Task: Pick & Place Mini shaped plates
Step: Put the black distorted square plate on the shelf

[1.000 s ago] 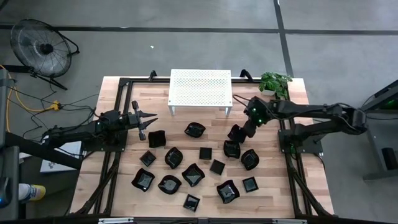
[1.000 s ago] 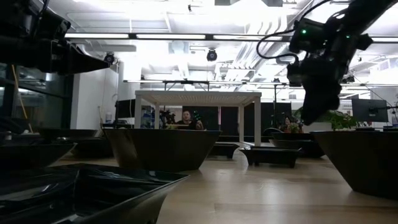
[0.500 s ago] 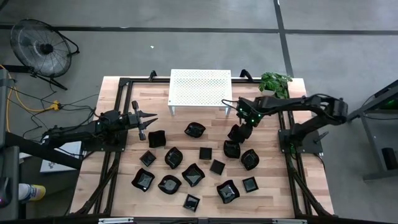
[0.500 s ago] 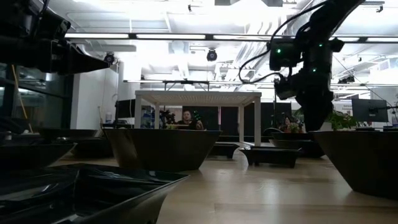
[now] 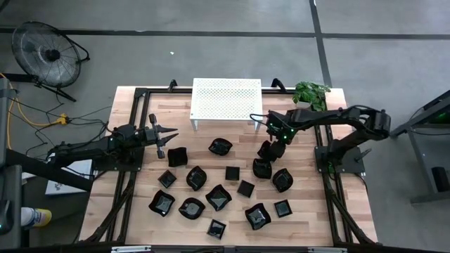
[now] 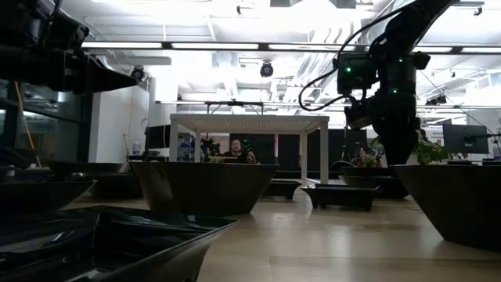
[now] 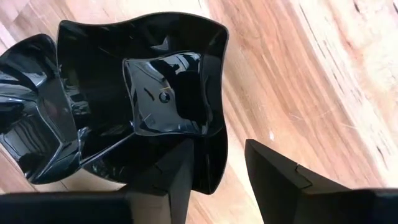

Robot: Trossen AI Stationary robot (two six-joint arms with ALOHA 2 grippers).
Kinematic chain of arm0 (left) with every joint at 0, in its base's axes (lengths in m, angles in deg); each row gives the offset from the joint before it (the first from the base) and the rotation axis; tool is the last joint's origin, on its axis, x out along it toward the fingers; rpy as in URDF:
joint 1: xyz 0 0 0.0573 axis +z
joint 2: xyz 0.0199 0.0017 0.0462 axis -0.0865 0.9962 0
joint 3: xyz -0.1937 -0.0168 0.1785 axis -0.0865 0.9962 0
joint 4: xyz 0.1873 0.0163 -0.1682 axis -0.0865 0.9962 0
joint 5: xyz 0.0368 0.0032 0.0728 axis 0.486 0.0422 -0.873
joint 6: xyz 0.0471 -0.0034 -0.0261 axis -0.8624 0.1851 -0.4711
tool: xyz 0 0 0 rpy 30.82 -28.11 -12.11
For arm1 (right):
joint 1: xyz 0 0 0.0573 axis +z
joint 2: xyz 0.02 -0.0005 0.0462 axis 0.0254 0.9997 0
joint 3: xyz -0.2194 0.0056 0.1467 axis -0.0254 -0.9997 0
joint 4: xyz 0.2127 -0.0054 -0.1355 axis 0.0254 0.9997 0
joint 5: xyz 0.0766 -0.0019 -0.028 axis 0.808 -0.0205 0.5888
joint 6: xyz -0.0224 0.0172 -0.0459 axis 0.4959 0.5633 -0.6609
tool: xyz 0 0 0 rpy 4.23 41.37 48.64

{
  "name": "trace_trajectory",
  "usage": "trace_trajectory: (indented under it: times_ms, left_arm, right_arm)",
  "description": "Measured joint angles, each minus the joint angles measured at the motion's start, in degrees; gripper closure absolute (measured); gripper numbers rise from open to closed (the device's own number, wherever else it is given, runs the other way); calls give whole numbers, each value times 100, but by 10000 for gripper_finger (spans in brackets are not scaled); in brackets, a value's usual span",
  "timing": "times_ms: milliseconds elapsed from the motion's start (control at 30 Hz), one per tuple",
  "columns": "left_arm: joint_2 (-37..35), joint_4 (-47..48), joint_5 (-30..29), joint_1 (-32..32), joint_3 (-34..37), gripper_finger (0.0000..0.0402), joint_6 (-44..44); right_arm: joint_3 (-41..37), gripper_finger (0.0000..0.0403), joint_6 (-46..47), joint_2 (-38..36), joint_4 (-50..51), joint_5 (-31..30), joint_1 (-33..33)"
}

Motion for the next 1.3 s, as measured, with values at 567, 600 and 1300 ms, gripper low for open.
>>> trace_trajectory:
  times_ms: [567,600,1300]
  left_arm:
    - [-1,0,0,0,0,328,0]
    - [-1,-1,0,0,0,328,0]
    - [-1,-2,0,-1,0,328,0]
  right_arm:
    - [-2,398,-197,-7,3,19,0]
    - [-2,399,-197,-7,4,20,0]
    - [-4,401,-102,-636,352,61,0]
